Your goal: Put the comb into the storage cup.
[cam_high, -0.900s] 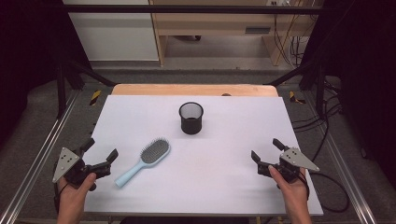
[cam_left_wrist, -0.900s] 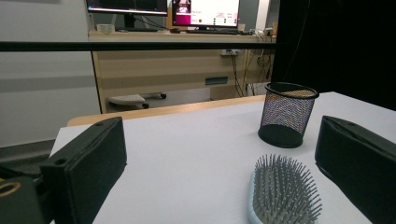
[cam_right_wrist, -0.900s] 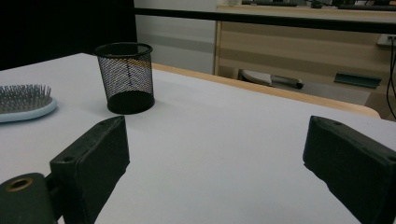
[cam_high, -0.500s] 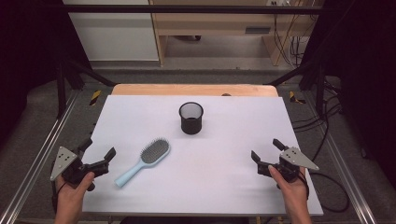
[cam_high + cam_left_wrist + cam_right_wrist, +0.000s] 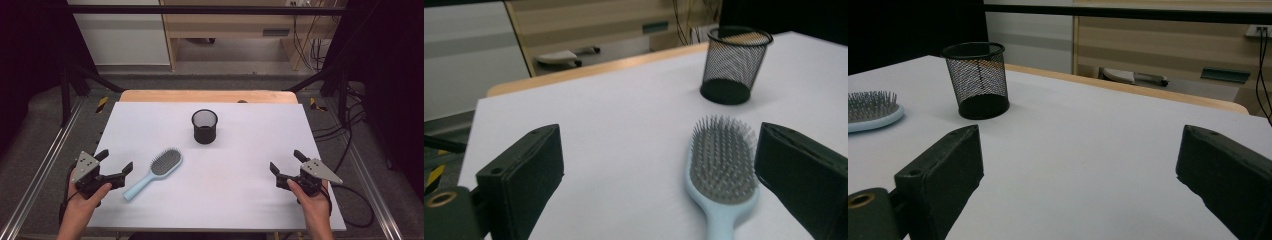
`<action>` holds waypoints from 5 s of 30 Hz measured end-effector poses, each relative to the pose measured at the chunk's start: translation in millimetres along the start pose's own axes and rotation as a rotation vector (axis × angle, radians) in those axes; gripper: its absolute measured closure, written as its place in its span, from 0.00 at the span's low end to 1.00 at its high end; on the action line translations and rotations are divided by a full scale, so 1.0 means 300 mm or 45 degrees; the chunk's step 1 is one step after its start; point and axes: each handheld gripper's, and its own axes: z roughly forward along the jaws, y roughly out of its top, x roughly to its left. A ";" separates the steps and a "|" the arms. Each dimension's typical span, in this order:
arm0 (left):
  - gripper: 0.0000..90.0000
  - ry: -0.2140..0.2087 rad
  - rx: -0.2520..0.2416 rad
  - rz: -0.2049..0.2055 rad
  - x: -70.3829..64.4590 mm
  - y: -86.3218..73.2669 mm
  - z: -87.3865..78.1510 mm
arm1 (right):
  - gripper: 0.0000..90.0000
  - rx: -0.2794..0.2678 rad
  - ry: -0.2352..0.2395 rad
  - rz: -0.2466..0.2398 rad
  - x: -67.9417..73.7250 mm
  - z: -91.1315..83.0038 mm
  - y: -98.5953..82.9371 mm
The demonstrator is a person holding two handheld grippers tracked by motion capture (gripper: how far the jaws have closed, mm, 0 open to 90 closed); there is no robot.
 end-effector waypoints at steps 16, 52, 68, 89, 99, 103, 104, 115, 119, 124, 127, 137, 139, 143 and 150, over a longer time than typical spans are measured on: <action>0.06 -0.136 0.306 0.140 -0.059 0.058 0.087 | 0.06 0.022 -0.002 0.026 -0.003 0.001 0.002; 0.44 -0.249 0.750 0.090 -0.085 -0.060 0.255 | 0.06 0.059 0.019 0.014 0.005 0.008 0.000; 0.63 -0.278 0.800 0.113 -0.093 -0.062 0.274 | 0.07 0.072 0.025 0.009 0.008 0.007 -0.005; 0.77 -0.281 0.786 0.154 -0.092 -0.068 0.274 | 0.07 0.101 0.051 -0.002 0.024 0.027 -0.003; 0.77 -0.284 0.760 0.179 -0.092 -0.071 0.269 | 0.07 0.112 0.061 -0.007 0.021 0.025 -0.011; 0.77 -0.245 0.715 0.203 -0.096 -0.068 0.269 | 0.07 0.103 0.053 0.006 0.017 0.018 -0.012; 0.77 -0.235 0.669 0.195 -0.094 -0.062 0.266 | 0.07 0.101 0.053 0.007 0.017 0.018 -0.011; 0.77 -0.169 0.421 0.142 -0.104 -0.014 0.271 | 0.07 0.105 0.074 -0.008 0.036 0.031 -0.005; 0.77 -0.165 0.379 0.138 -0.107 -0.013 0.273 | 0.07 0.103 0.080 -0.004 0.043 0.037 -0.002; 0.77 -0.169 0.349 0.120 -0.110 -0.024 0.272 | 0.07 0.110 0.091 -0.004 0.056 0.044 -0.004; 0.77 -0.165 0.323 0.114 -0.117 -0.013 0.269 | 0.07 0.116 0.104 -0.001 0.066 0.048 -0.008; 0.77 -0.176 0.210 0.163 -0.171 -0.005 0.247 | 0.06 0.112 0.121 0.014 0.074 0.040 -0.005; 0.77 -0.180 0.197 0.159 -0.172 -0.005 0.242 | 0.06 0.110 0.124 0.022 0.076 0.041 -0.003; 0.77 -0.193 0.167 0.137 -0.167 -0.010 0.233 | 0.06 0.116 0.129 0.024 0.080 0.050 0.000; 0.77 -0.197 0.127 0.098 -0.157 -0.005 0.213 | 0.06 0.143 0.152 0.056 0.093 0.059 0.000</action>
